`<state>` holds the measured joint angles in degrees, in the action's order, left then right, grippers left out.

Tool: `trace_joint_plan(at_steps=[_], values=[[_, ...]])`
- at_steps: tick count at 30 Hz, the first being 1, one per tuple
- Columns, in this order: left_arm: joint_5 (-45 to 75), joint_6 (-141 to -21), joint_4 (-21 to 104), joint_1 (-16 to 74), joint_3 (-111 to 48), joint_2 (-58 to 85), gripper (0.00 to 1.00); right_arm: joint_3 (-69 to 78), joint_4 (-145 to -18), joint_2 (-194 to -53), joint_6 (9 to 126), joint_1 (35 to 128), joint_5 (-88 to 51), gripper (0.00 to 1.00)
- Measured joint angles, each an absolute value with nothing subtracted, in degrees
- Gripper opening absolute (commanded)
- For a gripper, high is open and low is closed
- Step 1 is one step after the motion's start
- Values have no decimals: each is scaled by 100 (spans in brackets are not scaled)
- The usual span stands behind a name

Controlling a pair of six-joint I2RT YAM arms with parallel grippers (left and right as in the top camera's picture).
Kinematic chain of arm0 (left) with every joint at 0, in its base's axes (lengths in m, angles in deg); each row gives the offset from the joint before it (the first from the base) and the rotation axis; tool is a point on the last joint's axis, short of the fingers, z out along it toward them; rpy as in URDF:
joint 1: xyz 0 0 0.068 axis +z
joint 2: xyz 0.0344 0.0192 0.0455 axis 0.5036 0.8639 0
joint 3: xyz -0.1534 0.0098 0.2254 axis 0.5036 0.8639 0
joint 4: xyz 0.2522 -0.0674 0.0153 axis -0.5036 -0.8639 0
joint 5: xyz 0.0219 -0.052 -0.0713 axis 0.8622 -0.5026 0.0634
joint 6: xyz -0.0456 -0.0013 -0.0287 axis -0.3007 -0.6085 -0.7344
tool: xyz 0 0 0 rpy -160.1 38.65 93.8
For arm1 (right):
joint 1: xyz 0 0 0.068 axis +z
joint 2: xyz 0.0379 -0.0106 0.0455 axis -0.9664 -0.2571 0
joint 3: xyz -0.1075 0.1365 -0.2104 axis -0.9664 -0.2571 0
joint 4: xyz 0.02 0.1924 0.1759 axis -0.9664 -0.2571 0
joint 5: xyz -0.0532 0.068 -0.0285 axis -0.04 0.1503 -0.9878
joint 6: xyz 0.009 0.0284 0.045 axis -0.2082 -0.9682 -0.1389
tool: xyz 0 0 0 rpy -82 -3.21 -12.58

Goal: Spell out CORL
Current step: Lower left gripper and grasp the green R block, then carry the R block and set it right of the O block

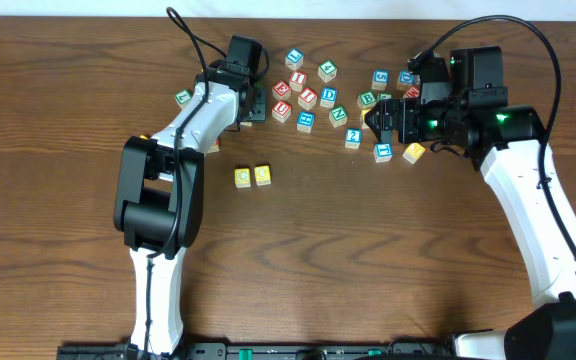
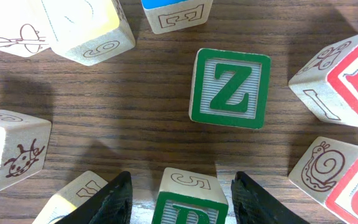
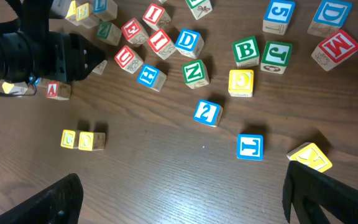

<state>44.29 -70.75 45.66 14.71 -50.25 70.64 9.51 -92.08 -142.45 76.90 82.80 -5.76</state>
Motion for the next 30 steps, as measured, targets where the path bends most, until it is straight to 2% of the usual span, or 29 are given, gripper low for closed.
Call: trace_joint_plan(at_steps=[5, 13, 23, 30], values=[[4425, -7066, 4568, 1443, -5025, 7243, 41, 951, -9208, -14245, 7690, 8280, -576, 99], [4427, -7055, 4588, 1414, -5025, 7252, 32, 951, -9206, -14245, 7690, 8278, -576, 99], [4429, -7059, 4290, 1408, -4970, 6727, 32, 951, -9206, -14245, 7690, 8280, -576, 99], [4436, -7695, 2802, 1124, -4979, 5536, 31, 953, -9204, -14245, 7690, 8280, -576, 99]])
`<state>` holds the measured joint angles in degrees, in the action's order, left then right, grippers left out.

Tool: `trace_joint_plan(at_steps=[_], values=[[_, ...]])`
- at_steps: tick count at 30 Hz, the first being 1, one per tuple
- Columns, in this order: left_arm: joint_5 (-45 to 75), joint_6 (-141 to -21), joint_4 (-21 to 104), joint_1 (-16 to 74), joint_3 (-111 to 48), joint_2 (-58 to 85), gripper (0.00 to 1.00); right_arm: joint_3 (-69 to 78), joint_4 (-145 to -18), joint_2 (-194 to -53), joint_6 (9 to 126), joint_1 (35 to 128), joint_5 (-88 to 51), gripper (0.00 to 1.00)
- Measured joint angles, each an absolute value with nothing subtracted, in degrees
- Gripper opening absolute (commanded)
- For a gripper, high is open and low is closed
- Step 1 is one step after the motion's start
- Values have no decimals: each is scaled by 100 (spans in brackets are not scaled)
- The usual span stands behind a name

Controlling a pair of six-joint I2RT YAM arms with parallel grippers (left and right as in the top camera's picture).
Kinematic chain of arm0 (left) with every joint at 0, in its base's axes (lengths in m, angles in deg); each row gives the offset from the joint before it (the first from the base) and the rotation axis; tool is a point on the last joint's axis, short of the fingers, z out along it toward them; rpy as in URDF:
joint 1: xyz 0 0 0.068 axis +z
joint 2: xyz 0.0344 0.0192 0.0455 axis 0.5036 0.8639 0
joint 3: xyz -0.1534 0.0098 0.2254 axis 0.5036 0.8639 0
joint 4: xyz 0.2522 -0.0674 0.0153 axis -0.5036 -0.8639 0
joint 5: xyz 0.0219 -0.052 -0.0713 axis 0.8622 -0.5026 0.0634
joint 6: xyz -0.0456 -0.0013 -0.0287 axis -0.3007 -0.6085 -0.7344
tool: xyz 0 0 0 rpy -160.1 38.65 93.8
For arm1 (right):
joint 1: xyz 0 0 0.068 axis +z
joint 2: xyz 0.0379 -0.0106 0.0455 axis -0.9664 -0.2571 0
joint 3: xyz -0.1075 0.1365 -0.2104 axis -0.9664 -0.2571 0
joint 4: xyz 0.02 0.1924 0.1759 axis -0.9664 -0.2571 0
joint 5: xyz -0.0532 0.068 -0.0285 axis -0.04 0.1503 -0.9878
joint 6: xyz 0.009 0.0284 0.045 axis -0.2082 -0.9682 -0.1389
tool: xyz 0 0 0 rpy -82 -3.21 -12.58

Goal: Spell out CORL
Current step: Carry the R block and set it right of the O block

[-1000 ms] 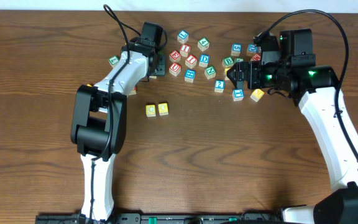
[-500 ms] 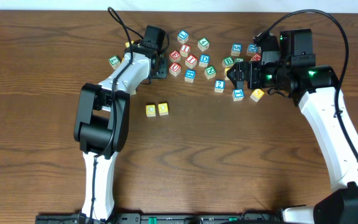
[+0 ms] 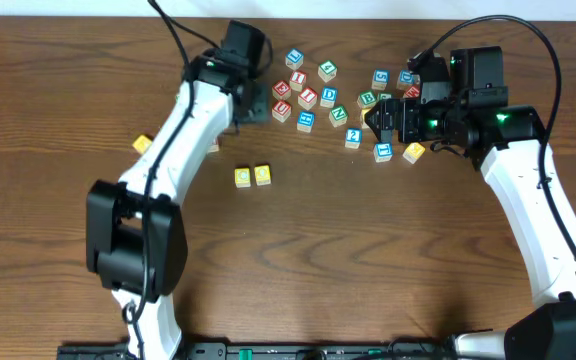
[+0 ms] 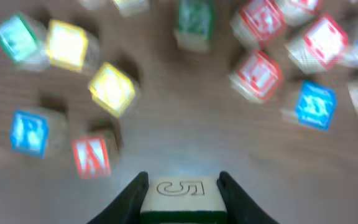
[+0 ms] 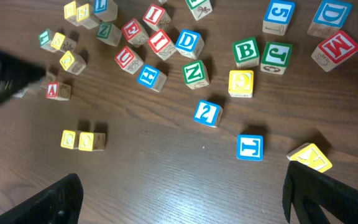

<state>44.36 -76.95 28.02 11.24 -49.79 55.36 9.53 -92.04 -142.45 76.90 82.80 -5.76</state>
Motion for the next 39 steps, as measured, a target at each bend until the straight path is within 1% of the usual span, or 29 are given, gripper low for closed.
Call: trace_joint_plan(at_steps=[4, 5, 7, 9, 10, 16, 25, 39], values=[[4432, -8196, 2328, 597, -4933, 5471, 32, 953, -9210, -14245, 7690, 8278, -576, 99], [4425, -8353, 2336, 372, -4804, 5499, 32, 953, -9208, -14245, 7690, 8280, -576, 99], [4427, -8526, 2454, 195, -4625, 5536, 32, 953, -9208, -14245, 7690, 8280, -576, 99], [4427, -8703, 2850, 81, -4282, 5571, 32, 953, -9206, -14245, 7690, 8280, -576, 99], [4427, -8828, 3066, 55, -4046, 5595, 32, 953, -9208, -14245, 7690, 8280, -576, 99], [4429, -9254, 3418, 59, -3410, 5648, 32, 953, -9206, -14245, 7690, 8280, -576, 99], [4451, -9440, 3877, 50, -3316, 5635, 32, 953, -9208, -14245, 7690, 8280, -576, 99], [4471, -9442, 3604, 50, -3311, 5613, 31, 953, -9208, -14245, 7690, 8280, -576, 99]])
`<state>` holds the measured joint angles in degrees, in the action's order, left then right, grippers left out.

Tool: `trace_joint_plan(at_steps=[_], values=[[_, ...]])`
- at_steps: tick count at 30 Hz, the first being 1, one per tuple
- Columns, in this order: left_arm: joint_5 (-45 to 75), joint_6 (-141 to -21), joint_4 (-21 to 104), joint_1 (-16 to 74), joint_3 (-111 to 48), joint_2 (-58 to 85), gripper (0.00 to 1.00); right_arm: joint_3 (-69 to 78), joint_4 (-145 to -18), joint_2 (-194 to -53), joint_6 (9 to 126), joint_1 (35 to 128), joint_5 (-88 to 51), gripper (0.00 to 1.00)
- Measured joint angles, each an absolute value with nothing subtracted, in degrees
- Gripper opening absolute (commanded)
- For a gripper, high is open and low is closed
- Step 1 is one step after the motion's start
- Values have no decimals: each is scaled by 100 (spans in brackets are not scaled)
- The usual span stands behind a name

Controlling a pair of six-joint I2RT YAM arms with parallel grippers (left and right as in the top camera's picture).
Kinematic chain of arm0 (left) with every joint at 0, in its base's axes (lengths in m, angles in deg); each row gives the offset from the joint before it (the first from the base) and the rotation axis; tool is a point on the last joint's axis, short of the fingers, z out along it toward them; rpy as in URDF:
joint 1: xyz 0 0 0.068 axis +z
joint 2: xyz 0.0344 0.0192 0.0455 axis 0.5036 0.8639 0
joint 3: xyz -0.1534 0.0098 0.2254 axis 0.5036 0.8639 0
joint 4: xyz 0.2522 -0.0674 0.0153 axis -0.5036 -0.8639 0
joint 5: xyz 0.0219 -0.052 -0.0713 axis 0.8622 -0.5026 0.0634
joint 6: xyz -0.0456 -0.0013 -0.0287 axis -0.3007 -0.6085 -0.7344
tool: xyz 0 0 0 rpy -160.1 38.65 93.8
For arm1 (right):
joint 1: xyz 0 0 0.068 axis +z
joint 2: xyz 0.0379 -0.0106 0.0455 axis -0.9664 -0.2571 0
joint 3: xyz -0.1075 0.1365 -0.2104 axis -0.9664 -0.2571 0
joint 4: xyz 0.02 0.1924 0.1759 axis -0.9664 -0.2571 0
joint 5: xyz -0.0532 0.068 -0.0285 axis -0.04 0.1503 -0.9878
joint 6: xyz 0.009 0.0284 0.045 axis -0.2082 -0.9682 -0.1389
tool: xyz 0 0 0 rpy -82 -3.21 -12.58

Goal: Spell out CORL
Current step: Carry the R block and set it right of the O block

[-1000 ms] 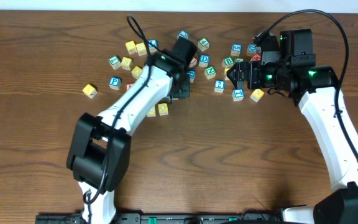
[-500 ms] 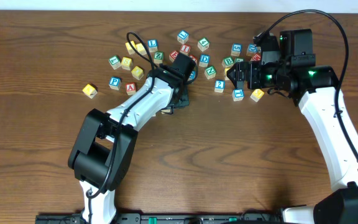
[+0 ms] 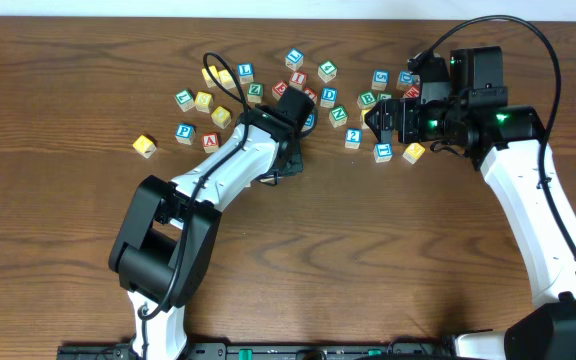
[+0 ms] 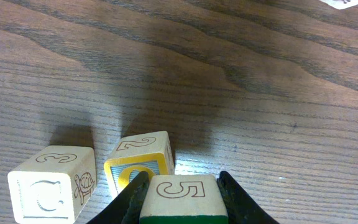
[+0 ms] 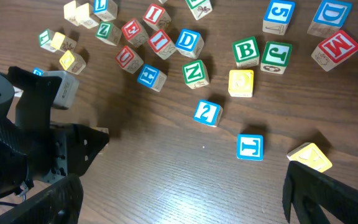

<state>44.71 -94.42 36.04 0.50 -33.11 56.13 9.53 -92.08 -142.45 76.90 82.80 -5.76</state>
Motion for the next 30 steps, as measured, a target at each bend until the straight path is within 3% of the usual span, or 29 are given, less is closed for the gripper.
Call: trace_joint_plan(at_steps=[30], values=[[4445, -9462, 4358, -65, -3333, 5864, 31, 953, -9208, -14245, 7690, 8280, -576, 99]])
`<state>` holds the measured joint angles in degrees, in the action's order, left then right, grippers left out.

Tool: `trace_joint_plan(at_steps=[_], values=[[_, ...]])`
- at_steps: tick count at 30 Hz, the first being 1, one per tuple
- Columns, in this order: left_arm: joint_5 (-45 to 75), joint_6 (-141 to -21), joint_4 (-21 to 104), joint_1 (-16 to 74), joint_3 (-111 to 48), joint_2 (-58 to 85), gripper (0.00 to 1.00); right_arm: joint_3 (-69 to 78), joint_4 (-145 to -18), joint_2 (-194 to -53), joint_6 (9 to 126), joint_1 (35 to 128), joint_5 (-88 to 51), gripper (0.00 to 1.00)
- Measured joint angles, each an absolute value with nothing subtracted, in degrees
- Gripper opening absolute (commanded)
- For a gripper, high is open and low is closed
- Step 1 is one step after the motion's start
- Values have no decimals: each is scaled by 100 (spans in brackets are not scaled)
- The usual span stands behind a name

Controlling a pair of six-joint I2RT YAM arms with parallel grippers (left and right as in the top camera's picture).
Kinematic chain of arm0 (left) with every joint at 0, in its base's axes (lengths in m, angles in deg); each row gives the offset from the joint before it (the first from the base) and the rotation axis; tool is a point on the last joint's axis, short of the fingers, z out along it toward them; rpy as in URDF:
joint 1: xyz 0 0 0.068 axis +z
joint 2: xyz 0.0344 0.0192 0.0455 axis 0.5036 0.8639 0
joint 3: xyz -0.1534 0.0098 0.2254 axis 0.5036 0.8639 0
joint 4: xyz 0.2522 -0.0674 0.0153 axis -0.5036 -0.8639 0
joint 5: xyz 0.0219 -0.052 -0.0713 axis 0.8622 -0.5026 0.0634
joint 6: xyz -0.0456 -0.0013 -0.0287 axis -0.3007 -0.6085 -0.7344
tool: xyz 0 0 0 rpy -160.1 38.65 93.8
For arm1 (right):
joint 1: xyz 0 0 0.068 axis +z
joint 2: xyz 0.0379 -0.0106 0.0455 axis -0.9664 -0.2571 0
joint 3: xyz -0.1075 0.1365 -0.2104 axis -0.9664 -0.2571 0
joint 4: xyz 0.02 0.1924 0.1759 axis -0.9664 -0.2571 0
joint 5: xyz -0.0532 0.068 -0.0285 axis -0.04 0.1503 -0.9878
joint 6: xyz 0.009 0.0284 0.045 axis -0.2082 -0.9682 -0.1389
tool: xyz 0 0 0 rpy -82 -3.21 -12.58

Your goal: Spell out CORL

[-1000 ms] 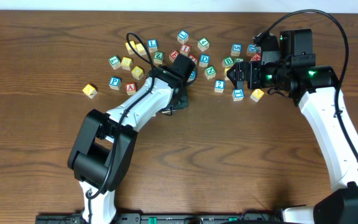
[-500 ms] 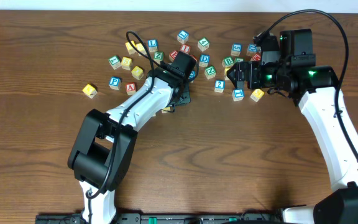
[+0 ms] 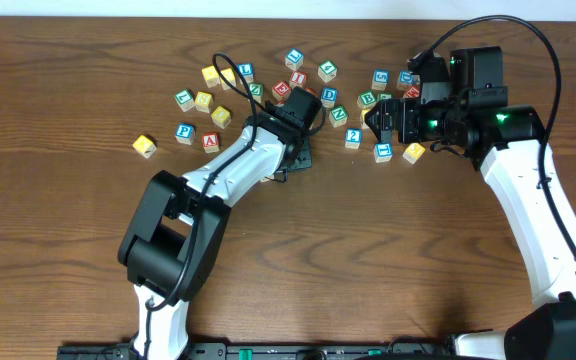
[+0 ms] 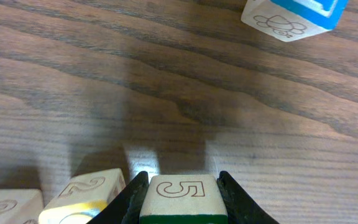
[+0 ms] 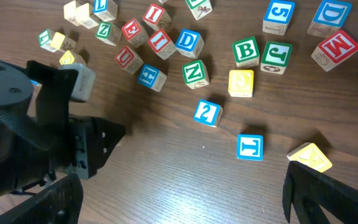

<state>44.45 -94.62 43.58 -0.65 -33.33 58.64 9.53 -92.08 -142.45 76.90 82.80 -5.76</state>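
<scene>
My left gripper is shut on a green block whose upward side shows a 5. It is low over the table, just right of a yellow block with a 2 on its side. A second pale block shows at that view's bottom left edge. From overhead the left gripper hides that row. My right gripper hangs open and holds nothing, above a blue T block and a yellow block; overhead it is at the right cluster.
Loose letter blocks lie along the back: a left group with a blue block and a lone yellow one, a middle group, a right group. A blue block lies just beyond the left gripper.
My left gripper, still shut on the green block, has shifted a little to the right of the yellow pair; those blocks now sit at the wrist view's lower left edge. The right arm has not moved.
My left gripper first stood open around the green block in the back group, with the two yellow blocks alone mid-table. Then it was shut on the block above the scattered blocks. Later it held the block beside the yellow pair, and now slightly further right.
</scene>
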Motion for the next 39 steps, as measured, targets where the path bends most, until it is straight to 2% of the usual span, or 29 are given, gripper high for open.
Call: trace_joint_plan(at_steps=[8, 9, 11, 25, 29, 32, 39], values=[[4445, -9462, 4498, -65, -3333, 6102, 33, 953, -9208, -14245, 7690, 8280, -576, 99], [4445, -9462, 4518, -65, -3333, 6102, 43, 953, -9208, -14245, 7690, 8280, -576, 99], [4445, -9455, 4518, -65, -3333, 6102, 48, 953, -9208, -14245, 7690, 8280, -576, 99], [4189, -9145, 4432, 11, -3464, 6102, 48, 953, -9208, -14245, 7690, 8280, -576, 99], [3754, -8666, 3906, 339, -4422, 6102, 48, 953, -9206, -14245, 7690, 8280, -576, 99], [3651, -8174, 3534, 590, -5239, 6096, 52, 953, -9208, -14245, 7690, 8280, -576, 99], [4010, -7532, 3495, 1148, -6771, 6096, 52, 953, -9208, -14245, 7690, 8280, -576, 99]])
